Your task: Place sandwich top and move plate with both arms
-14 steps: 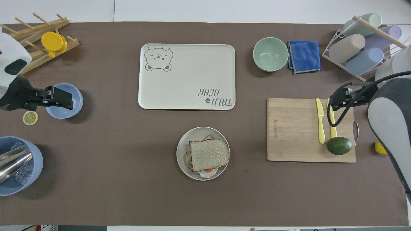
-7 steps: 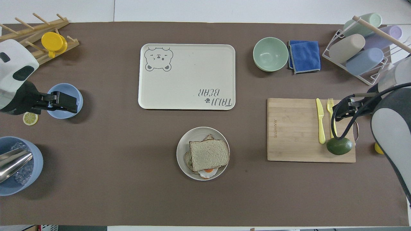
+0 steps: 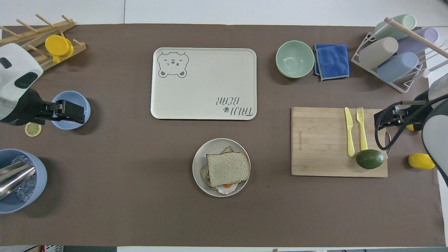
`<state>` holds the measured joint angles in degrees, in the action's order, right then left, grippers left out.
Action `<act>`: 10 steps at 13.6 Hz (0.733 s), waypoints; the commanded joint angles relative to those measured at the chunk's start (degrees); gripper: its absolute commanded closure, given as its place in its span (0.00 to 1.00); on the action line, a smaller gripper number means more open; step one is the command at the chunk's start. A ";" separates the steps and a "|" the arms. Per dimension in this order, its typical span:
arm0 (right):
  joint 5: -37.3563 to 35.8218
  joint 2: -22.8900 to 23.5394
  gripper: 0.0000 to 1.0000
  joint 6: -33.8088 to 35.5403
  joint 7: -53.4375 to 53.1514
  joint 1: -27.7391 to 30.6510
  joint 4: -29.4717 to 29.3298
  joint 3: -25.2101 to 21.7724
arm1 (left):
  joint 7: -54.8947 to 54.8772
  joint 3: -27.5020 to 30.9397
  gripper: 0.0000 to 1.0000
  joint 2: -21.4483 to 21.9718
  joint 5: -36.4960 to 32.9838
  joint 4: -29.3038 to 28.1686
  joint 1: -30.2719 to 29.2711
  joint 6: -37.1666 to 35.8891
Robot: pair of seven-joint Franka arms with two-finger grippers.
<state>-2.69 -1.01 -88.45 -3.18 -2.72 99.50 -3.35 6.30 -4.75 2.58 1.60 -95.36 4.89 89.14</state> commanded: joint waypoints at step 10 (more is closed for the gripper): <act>1.73 -0.74 0.00 -0.50 1.68 1.84 0.43 0.45 | -0.32 0.01 0.00 1.55 -0.11 -1.67 -0.32 1.21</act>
<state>-2.60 -1.06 -88.45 -3.16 -0.80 99.49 -1.88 6.30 -4.73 2.59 1.60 -95.37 4.89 89.17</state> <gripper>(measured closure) 0.000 0.000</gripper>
